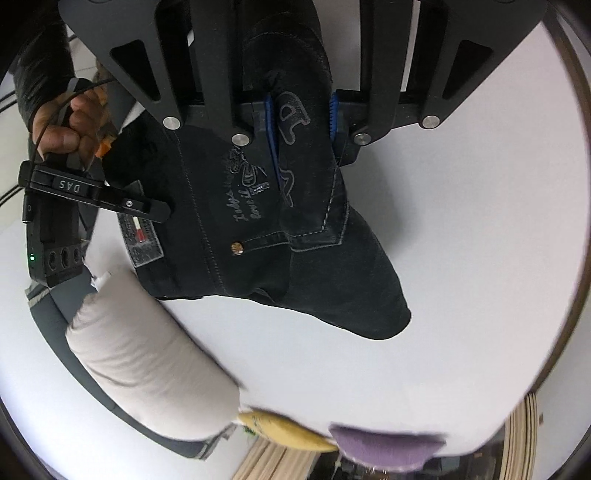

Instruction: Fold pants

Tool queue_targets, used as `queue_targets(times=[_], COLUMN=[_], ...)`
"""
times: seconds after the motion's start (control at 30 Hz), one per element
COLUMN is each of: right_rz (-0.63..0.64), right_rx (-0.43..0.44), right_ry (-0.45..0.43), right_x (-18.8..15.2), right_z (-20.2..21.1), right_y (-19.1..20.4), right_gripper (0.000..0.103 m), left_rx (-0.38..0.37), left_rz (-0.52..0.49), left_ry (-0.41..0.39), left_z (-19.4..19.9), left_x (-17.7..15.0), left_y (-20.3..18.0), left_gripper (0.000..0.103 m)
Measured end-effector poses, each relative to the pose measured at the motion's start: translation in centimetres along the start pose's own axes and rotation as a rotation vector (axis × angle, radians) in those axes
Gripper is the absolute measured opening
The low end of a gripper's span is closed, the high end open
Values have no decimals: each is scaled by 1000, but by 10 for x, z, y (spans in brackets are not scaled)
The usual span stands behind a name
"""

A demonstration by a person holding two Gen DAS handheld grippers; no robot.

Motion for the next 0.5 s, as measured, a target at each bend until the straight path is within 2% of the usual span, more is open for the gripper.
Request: queue_targets(times=[0.17, 0.3, 0.4, 0.5], right_rz=[22, -19, -60, -133], right_rx=[57, 93, 109, 103], right_ry=[-9, -21, -7, 42], right_x=[56, 98, 117, 116], right_z=[-42, -82, -113, -147], right_y=[28, 28, 19, -9], right_gripper=[20, 20, 20, 21], left_rx=[78, 82, 85, 77], left_rz=[-69, -50, -44, -22], left_ry=[-45, -58, -46, -3], left_z=[2, -19, -42, -79], left_x=[65, 103, 114, 112], left_y=[45, 80, 97, 115], left_gripper=[19, 19, 19, 23])
Point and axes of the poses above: each gripper's, at about its wrist camera, not at the fingertips, and z roughly against the way its jaws point, y to its left, x to its top, the point moved 10 cm from there along -z, roughly the way its jaws point, and after that the axes turned 6 degrees about -y, right-handed, at the moved point
